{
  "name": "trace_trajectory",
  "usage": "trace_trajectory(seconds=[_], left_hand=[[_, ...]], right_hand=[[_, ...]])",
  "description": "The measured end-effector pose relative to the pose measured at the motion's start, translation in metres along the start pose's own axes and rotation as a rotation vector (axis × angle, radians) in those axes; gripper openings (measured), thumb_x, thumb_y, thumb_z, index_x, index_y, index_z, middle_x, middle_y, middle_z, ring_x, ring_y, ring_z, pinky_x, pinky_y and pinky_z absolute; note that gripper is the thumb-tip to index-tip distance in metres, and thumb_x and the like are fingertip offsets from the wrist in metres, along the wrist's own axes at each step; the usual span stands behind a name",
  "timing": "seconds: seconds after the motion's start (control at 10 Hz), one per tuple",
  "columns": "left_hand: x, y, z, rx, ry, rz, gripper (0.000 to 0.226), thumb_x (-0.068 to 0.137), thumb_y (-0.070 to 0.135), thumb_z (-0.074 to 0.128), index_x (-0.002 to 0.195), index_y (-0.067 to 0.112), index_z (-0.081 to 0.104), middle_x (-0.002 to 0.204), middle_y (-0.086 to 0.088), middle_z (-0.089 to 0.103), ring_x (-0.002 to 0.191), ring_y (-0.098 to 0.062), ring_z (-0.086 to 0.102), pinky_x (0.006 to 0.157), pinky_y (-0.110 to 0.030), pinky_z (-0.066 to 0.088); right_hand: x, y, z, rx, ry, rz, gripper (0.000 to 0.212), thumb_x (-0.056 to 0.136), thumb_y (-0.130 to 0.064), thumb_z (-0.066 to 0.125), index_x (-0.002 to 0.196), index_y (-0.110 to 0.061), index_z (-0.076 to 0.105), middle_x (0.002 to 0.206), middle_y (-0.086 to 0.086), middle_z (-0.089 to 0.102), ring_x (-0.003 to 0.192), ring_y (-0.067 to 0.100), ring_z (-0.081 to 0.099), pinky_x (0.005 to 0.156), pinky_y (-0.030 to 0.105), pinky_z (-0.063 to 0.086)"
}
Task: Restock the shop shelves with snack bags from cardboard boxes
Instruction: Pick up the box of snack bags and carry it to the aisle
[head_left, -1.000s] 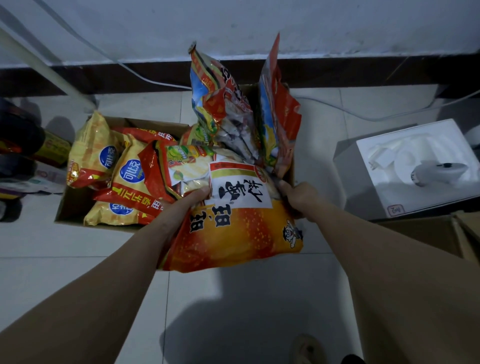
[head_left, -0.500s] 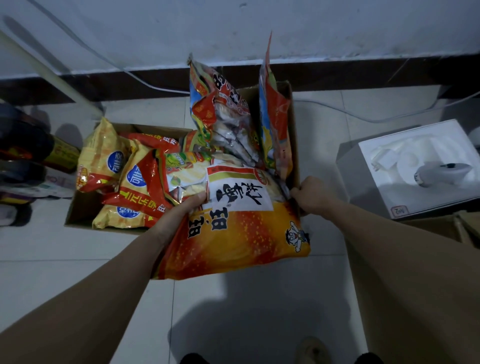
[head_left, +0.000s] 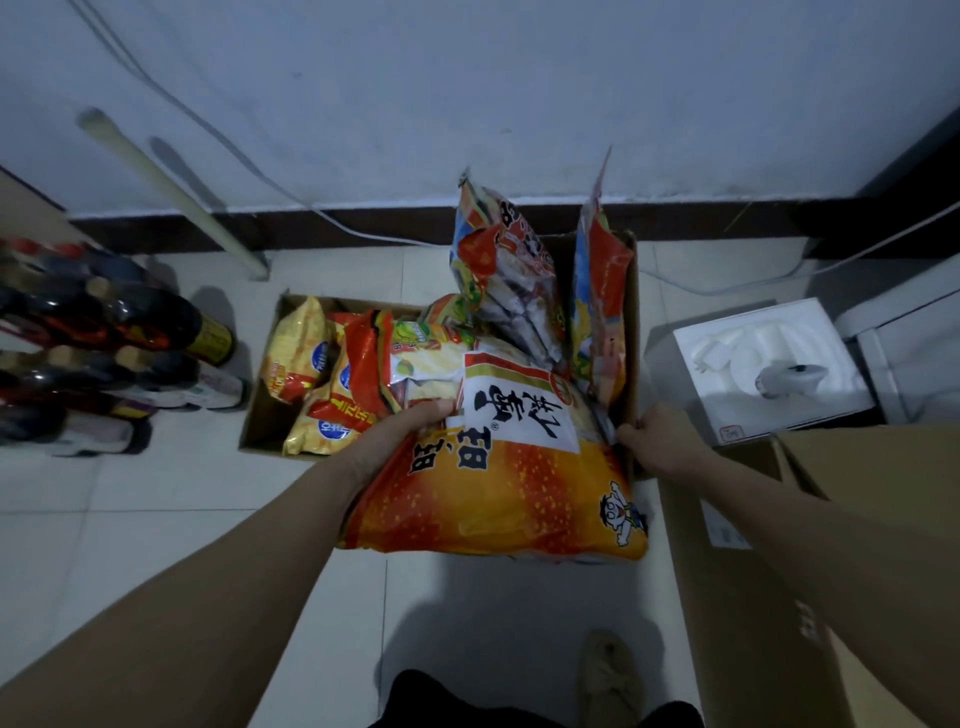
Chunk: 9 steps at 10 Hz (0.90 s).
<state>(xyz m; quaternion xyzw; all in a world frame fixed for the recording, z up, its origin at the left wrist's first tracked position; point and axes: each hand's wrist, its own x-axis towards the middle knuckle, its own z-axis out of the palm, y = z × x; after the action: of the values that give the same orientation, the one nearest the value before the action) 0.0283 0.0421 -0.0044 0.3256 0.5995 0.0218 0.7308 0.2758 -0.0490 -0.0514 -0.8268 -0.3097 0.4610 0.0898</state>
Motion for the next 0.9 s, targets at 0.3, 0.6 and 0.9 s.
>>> trace_trajectory(seconds=[0.3,0.6,0.9], left_hand=[[-0.181,0.041,-0.050,-0.003,-0.031,0.073,0.053,0.074,0.053,0.066,0.120,0.027,0.062,0.113,-0.011,0.071,0.106,-0.033,0.067,0.098,-0.050,0.047],[-0.368,0.040,-0.106,-0.176,0.074,0.151,0.031,0.090,0.045,0.051,0.098,0.019,0.067,0.089,-0.009,0.077,0.073,-0.025,0.074,0.078,-0.037,0.053],[-0.518,-0.014,-0.139,-0.424,0.325,0.234,0.035,0.085,0.048,0.055,0.100,0.019,0.068,0.092,-0.009,0.077,0.076,-0.027,0.073,0.082,-0.038,0.055]], right_hand=[[-0.147,-0.097,-0.050,-0.013,0.056,-0.112,0.038,0.093,-0.014,0.051,0.056,-0.002,0.055,0.059,0.016,0.063,0.053,0.027,0.063,0.058,0.036,0.056],[-0.295,-0.216,-0.058,-0.118,-0.025,-0.259,0.036,0.094,-0.016,0.048,0.061,-0.005,0.052,0.059,0.010,0.057,0.049,0.017,0.058,0.046,0.023,0.051],[-0.397,-0.309,-0.029,-0.295,-0.202,-0.582,0.030,0.092,-0.011,0.049,0.064,-0.002,0.054,0.066,0.014,0.062,0.054,0.023,0.061,0.050,0.029,0.054]])
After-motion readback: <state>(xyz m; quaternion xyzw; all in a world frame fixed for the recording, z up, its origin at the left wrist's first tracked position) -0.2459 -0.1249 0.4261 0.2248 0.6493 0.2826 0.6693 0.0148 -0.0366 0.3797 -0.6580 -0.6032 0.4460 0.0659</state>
